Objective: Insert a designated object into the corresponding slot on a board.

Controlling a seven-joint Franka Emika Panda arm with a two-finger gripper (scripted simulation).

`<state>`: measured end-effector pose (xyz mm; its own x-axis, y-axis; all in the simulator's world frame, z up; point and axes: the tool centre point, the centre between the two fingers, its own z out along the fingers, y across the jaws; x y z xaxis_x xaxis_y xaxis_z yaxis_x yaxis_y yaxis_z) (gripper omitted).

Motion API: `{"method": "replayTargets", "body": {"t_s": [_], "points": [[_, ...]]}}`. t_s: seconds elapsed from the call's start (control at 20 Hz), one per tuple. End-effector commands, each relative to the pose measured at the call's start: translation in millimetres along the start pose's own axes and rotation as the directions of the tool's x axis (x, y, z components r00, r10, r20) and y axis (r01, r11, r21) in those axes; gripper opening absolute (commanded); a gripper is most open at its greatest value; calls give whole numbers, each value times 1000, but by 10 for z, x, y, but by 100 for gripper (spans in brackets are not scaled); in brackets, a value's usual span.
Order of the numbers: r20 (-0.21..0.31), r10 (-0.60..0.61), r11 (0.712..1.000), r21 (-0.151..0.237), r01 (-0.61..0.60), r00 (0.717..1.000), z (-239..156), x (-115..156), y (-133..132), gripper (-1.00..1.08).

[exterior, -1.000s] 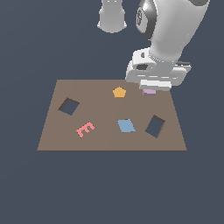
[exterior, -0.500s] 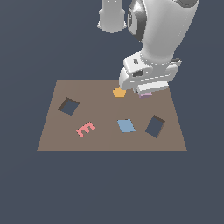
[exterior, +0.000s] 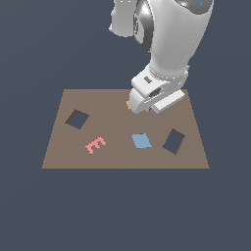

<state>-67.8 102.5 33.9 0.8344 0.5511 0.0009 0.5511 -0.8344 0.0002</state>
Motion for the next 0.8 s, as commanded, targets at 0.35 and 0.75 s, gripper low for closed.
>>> {"method": "replayTargets", "body": {"t_s": [0.35, 0.75], "points": [[-1, -347, 938, -1, 347, 938, -17, 147, 272, -100], [-1, -613, 790, -1, 613, 790, -29, 345, 452, -100]]}}
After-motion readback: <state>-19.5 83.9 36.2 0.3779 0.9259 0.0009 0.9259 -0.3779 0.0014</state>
